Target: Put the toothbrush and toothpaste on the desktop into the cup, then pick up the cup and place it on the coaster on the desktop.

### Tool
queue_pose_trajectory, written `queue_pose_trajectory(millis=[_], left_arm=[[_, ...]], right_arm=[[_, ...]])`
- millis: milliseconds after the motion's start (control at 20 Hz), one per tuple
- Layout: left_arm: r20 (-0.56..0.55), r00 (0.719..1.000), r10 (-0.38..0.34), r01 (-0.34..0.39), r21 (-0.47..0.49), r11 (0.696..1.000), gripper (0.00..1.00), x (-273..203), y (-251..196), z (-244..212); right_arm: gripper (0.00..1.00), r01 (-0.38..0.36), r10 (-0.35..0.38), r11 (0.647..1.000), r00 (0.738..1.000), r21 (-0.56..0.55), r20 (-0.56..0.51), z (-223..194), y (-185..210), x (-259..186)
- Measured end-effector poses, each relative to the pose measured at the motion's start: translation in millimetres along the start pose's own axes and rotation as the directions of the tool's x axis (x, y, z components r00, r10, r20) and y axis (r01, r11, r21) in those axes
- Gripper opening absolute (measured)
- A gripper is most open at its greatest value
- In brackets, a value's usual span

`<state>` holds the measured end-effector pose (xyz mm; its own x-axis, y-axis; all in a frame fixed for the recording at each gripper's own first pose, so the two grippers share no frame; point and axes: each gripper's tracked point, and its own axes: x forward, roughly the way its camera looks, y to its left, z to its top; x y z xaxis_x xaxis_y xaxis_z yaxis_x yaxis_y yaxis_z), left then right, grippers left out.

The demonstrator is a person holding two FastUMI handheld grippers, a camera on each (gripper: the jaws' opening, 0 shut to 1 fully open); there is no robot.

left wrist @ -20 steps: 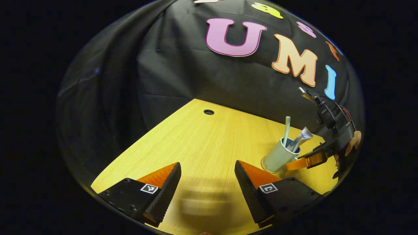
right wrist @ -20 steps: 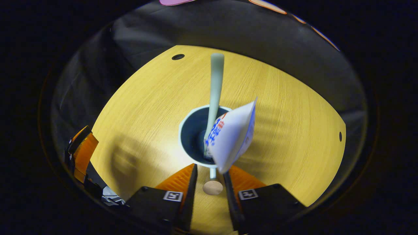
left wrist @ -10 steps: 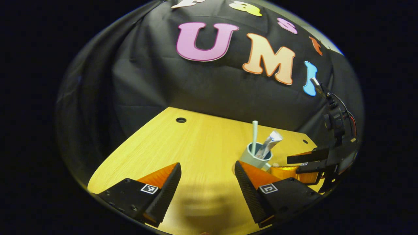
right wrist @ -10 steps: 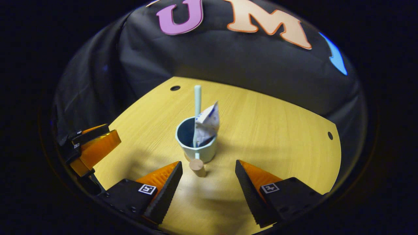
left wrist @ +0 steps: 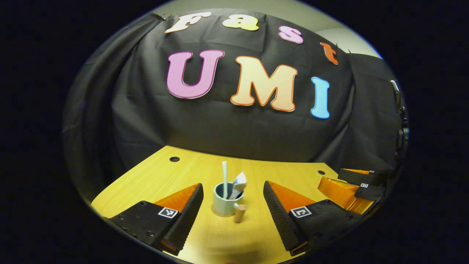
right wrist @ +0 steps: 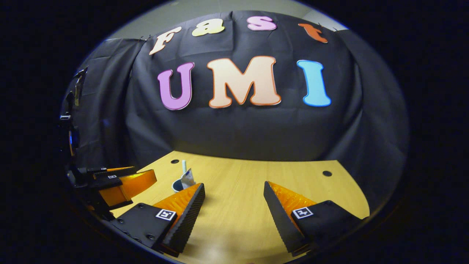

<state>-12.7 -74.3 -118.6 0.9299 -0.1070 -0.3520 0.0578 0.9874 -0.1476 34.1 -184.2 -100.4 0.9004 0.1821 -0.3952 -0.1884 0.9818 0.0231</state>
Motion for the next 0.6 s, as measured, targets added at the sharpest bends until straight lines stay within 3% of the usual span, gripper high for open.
queue_pose_trajectory(millis=[200,600], left_arm=[[0.091,0.996,0.021,-0.025,0.044,0.999,0.95,-25.6,-39.5,24.7],[0.142,0.979,-0.143,0.130,0.100,0.986,0.94,-40.4,-97.7,66.1]], right_arm=[[0.99,0.019,-0.023,0.999,0.993,0.041,0.115,29.0,-41.1,-33.2],[0.99,0.136,-0.148,0.989,0.950,0.062,0.276,88.9,-78.2,-78.2]])
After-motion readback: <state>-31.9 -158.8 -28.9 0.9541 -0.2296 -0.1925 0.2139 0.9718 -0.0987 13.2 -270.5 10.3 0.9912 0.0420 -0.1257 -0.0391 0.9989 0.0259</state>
